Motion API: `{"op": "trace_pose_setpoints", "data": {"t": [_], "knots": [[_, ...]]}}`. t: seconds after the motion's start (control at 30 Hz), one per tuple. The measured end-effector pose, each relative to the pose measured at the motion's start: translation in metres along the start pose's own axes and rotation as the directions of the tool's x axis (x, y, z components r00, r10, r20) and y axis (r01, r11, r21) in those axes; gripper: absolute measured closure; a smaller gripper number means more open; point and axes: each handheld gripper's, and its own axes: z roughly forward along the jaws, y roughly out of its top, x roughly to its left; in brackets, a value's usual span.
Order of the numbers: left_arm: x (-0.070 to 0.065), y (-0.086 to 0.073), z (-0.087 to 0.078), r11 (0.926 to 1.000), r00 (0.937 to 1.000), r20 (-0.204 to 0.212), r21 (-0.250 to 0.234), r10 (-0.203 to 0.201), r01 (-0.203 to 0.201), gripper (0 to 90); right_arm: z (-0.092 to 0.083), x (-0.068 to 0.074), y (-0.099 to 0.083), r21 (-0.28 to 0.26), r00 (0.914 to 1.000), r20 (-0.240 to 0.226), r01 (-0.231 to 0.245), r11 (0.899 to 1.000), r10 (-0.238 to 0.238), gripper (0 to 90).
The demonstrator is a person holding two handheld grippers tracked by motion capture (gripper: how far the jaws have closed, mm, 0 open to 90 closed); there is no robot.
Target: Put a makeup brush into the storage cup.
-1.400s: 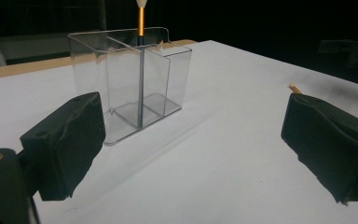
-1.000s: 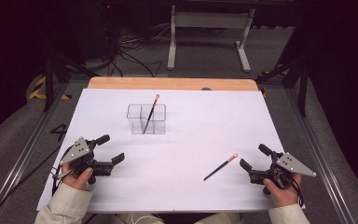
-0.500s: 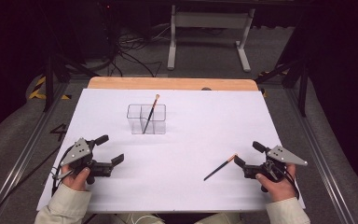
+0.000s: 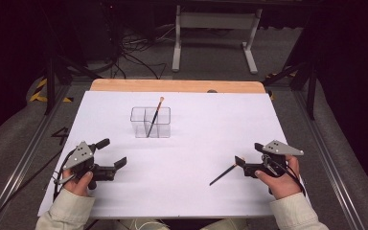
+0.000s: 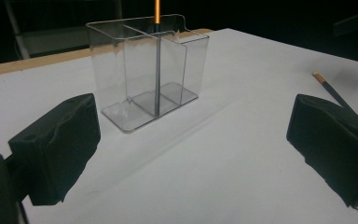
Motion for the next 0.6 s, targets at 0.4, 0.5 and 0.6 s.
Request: {"op": "trace_pose_setpoints", "data": {"t": [0.4,0.5,0.6], "knots": [[-0.007,-0.003,0.005,0.9989,0.9991,-0.016,0.028,0.038,-0.038,2.7,0.002,0.003,0.011,0.100,0.9979,0.061,-0.030,0.995,0.024,9.9],[-0.007,-0.002,0.004,0.9990,0.9989,-0.023,0.022,0.040,-0.040,2.6,0.003,0.004,0.013,0.119,0.9967,0.077,-0.037,0.992,0.028,9.8],[-0.007,-0.003,0.005,0.9981,0.9977,-0.043,0.037,0.052,-0.050,2.6,0.003,0.005,0.016,0.129,0.9964,0.081,-0.035,0.991,0.025,11.4]]}}
